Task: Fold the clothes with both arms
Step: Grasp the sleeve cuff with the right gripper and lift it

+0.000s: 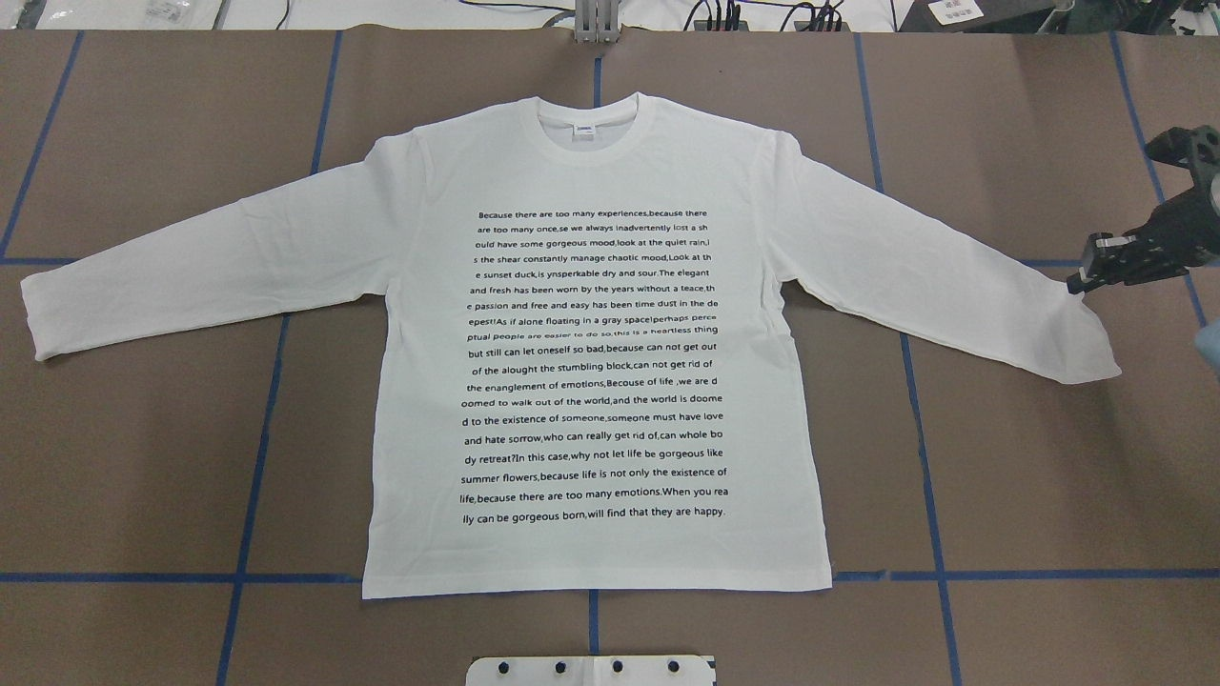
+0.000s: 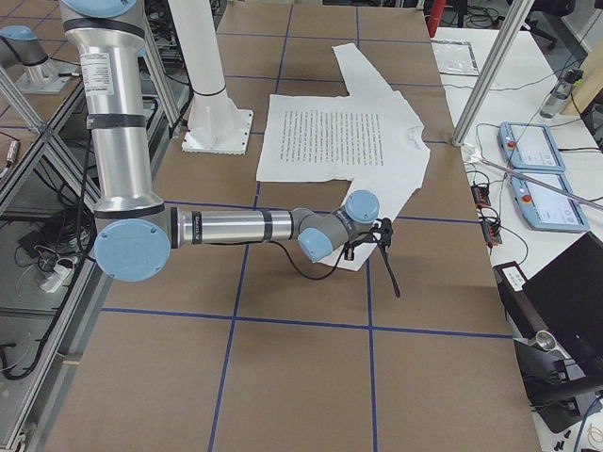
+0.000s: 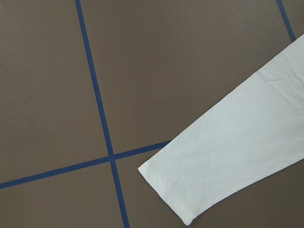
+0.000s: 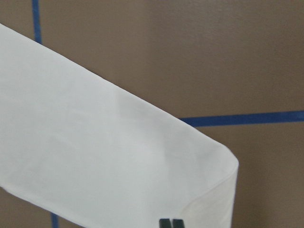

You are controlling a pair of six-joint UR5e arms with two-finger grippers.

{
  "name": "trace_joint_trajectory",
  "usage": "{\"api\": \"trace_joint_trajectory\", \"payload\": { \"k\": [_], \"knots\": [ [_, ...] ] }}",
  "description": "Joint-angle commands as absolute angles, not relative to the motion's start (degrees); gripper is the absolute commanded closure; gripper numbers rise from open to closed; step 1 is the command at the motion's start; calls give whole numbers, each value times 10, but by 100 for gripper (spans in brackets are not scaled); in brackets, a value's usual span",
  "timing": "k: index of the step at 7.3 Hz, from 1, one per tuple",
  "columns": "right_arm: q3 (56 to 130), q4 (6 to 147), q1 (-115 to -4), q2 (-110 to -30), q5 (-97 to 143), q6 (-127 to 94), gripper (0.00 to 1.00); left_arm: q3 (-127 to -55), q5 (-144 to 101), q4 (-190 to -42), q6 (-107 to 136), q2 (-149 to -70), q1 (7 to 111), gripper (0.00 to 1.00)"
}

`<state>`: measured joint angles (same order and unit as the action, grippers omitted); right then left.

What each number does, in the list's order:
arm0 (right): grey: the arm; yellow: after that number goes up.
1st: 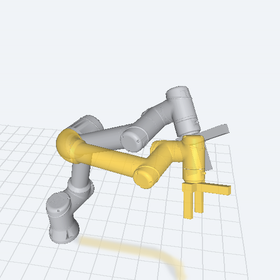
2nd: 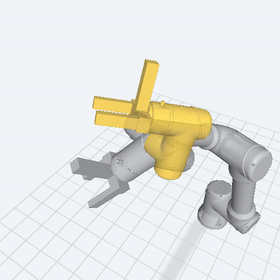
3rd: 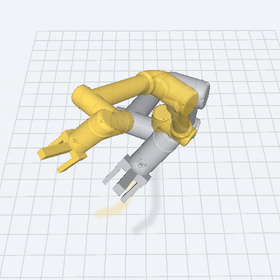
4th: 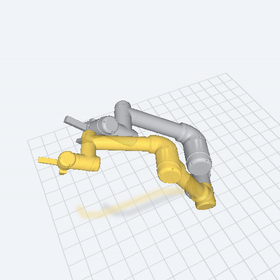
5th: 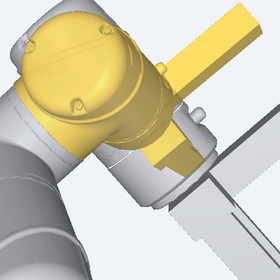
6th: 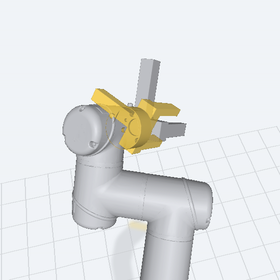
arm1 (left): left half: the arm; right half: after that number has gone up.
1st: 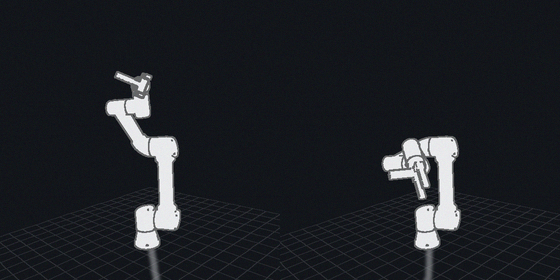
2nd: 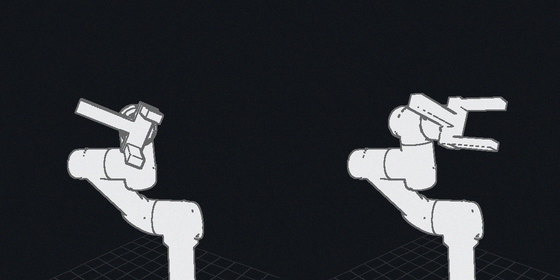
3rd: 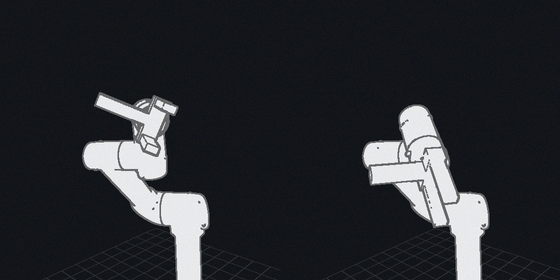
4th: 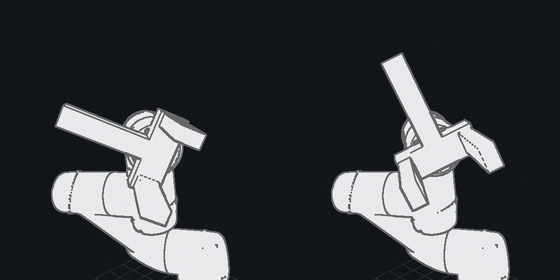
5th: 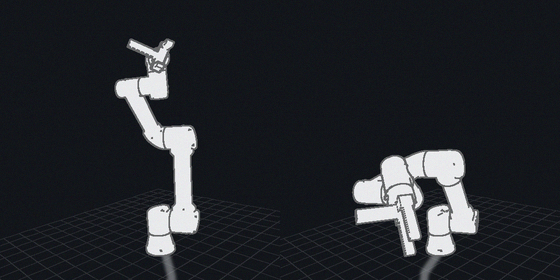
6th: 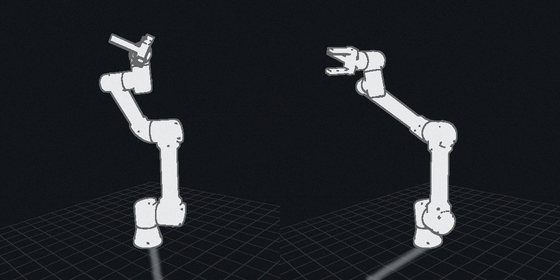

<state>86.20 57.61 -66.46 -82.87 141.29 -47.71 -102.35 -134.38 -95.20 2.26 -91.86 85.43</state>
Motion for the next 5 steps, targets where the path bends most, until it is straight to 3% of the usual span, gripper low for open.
{"api": "trace_joint_trajectory", "payload": {
  "k": [1, 3, 5],
  "knots": [
    [864, 579, -604, -702, 1406, -677, 100, -1024, -1344, -954, 21, -918, 854, 0],
    [828, 581, -521, -568, 1307, -840, 100, -1024, -1344, -955, 20, -918, 854, 0],
    [737, 577, -477, -422, 1217, -936, 100, -1024, -1345, -955, 20, -917, 854, 0]
  ]
}}
